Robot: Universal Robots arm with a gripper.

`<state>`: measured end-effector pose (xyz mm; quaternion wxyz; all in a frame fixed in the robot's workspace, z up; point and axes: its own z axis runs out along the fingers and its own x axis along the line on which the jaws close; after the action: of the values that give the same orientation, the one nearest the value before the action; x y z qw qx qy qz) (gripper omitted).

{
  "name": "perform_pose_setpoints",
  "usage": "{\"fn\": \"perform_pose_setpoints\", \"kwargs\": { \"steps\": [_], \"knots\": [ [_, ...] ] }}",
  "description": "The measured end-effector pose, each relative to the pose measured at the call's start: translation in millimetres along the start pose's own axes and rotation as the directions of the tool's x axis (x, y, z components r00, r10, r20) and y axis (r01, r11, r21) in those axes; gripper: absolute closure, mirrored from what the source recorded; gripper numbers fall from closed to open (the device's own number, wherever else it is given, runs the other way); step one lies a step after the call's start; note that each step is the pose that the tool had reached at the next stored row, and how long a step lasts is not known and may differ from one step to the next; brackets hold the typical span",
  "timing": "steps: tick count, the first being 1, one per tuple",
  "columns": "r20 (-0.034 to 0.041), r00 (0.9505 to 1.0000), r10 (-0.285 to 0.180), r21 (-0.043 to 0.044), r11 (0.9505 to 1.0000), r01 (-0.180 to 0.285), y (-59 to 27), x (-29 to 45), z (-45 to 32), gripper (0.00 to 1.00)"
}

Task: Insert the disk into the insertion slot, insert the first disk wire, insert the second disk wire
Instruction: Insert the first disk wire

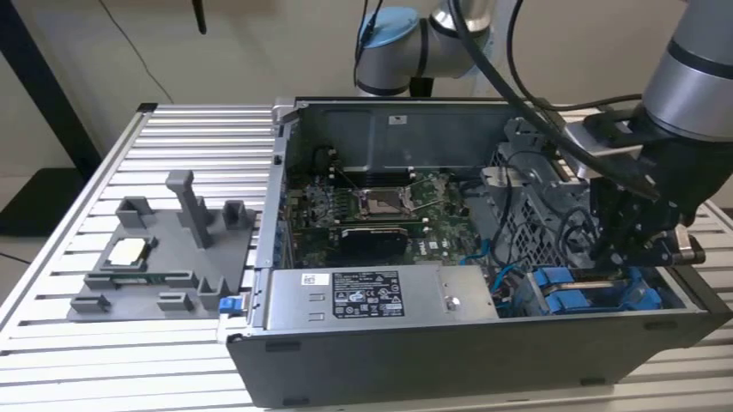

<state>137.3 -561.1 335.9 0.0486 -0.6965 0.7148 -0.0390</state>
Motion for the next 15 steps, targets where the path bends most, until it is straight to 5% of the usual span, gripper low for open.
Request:
{"fn": "perform_pose_setpoints", "kwargs": {
  "steps": [6, 11, 13, 15],
  "knots": [
    [-0.0025, 0.9999, 0.015, 0.0004, 0.9999, -0.015, -1.0, 0.1, 1.2, 0.81],
    [-0.0059, 0.9998, 0.019, 0.0007, 0.9998, -0.019, -2.4, 0.0, -9.0, 0.81],
    [-0.0314, 0.9994, 0.016, 0.0065, 0.9999, -0.016, -2.4, 0.0, -8.9, 0.81],
    [-0.0413, 0.999, 0.015, 0.0171, 0.9998, -0.014, -2.0, 0.1, -7.7, 0.81]
  ]
}}
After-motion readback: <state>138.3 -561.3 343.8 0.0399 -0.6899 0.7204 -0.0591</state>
